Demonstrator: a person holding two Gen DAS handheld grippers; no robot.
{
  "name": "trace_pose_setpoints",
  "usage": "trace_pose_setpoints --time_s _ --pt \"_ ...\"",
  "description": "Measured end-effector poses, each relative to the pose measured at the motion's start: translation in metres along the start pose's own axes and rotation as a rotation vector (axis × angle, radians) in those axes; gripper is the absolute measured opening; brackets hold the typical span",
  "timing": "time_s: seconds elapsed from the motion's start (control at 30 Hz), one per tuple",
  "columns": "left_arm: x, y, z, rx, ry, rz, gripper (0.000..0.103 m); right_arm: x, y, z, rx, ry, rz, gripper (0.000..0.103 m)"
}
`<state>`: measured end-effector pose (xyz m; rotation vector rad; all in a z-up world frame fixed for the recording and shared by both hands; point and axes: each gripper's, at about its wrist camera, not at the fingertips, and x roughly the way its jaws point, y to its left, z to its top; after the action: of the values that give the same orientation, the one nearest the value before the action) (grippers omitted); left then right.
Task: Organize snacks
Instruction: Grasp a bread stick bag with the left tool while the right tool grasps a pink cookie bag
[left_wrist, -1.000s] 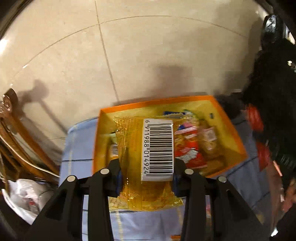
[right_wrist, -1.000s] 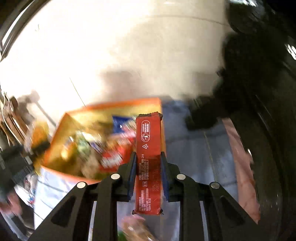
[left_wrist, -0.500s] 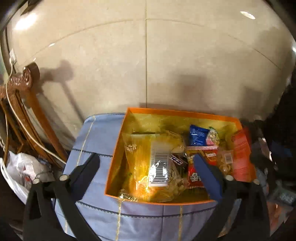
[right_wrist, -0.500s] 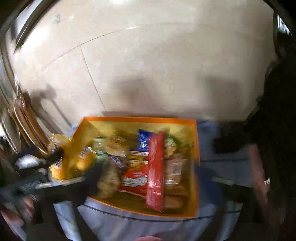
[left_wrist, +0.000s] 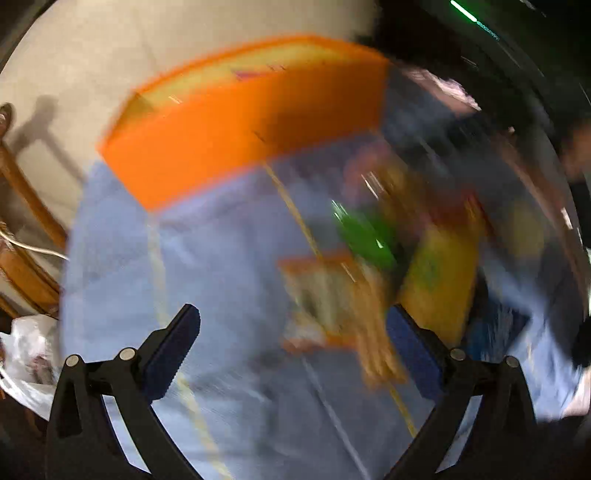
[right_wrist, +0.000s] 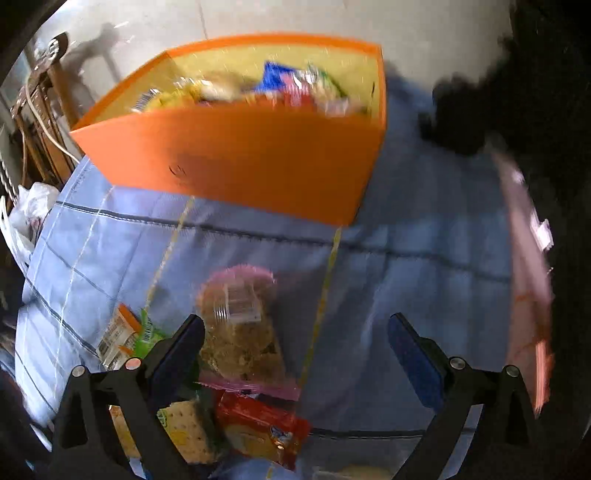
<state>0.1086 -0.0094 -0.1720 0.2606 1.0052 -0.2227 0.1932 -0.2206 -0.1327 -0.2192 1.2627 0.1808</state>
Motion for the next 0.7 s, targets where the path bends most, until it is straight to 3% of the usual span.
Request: trace_pose_setpoints --time_s 0.2,0.4,0.43,0.47,0.5,0.53,0.6,0.63,0.7 --pt "0.040 -0.028 -0.029 -0.005 0.059 -0.061 0.099 0.021 0.004 0.008 -0.004 -0.002 0.016 0.099" --pt "0.049 -0.026 -0.027 -0.084 -0.011 -0.057 0.096 0.028 0.007 0.018 -0.028 -0.040 0.023 0.097" --pt "0.047 -0.025 -0.025 -0.096 -0.028 -0.051 0.079 0.028 0.005 0.017 -0.009 -0.036 0.040 0.078" --pt "0.044 -0.026 -0.023 -0.095 -0.044 -0.051 0.056 0.028 0.003 0.016 0.012 -0.032 0.090 0.051" --pt "0.040 -0.027 -0.019 -0.094 -0.045 -0.053 0.046 0.026 0.002 0.016 0.038 -0.031 0.144 0.039" --pt "0.040 -0.025 -0.019 -0.104 -0.036 -0.058 0.038 0.026 0.006 0.018 0.045 -0.029 0.138 0.032" --pt "0.041 -0.021 -0.017 -0.127 -0.029 -0.066 0.035 0.021 0.011 0.019 0.031 -0.032 0.129 0.022" --pt "0.042 -0.018 -0.017 -0.138 -0.020 -0.075 0.033 0.014 0.014 0.019 0.015 -0.043 0.118 0.005" --pt "0.037 -0.010 -0.019 -0.172 -0.010 -0.116 0.025 0.003 0.018 0.019 0.008 -0.059 0.122 0.001"
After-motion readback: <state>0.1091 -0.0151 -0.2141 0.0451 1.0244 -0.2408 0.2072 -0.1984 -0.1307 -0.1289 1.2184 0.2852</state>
